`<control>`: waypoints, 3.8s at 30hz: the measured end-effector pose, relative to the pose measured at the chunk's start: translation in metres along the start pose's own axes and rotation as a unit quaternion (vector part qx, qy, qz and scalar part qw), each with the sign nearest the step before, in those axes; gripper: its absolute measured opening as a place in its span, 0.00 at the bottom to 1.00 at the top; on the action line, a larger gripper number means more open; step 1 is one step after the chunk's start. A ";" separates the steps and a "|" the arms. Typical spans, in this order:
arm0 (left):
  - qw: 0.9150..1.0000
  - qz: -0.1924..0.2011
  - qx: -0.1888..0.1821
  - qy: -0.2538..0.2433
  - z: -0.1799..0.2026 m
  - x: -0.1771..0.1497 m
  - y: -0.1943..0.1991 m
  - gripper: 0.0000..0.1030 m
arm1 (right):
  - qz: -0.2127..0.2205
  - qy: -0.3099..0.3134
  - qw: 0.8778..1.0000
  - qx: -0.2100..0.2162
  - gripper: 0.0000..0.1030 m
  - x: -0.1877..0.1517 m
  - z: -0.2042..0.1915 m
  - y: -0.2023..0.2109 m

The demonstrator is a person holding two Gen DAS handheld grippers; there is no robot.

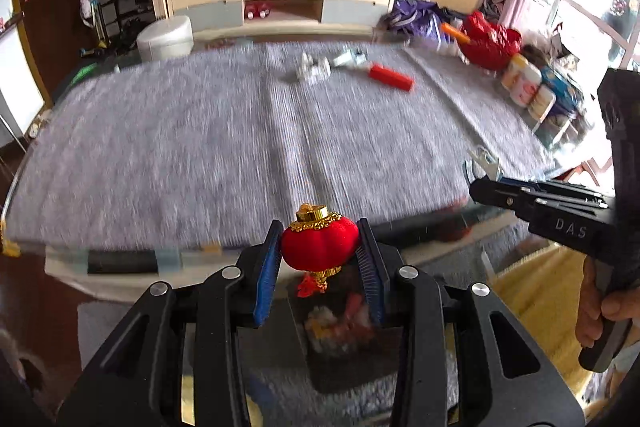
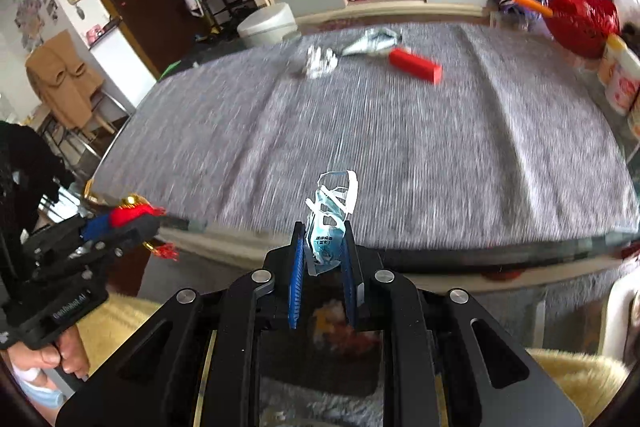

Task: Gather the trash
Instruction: 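Carry both items over the bin and open both tools to drop them, then grasp the white tissue with the left tool while the right tool grasps the red block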

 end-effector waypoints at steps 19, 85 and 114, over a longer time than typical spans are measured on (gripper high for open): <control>0.990 -0.140 -0.017 -0.023 0.038 -0.117 -0.080 0.34 | -0.118 -0.076 0.990 0.002 0.18 -0.100 0.038 -0.074; 0.998 -0.051 0.030 0.012 0.016 0.156 -0.164 0.92 | 0.011 0.010 0.996 -0.084 0.88 0.144 0.131 -0.081; 0.998 -0.055 0.008 -0.030 0.051 0.213 -0.255 0.26 | -0.016 0.065 0.995 -0.072 0.21 0.176 0.136 -0.124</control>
Point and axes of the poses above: each gripper's, at about its wrist camera, not at the fingertips, and y roughly against the way its jaws point, z to its right, x to its top, the point moved 1 cm from there along -y, roughly the way its jaws point, and after that the axes turned 15 degrees about x, right-handed, at the moved point
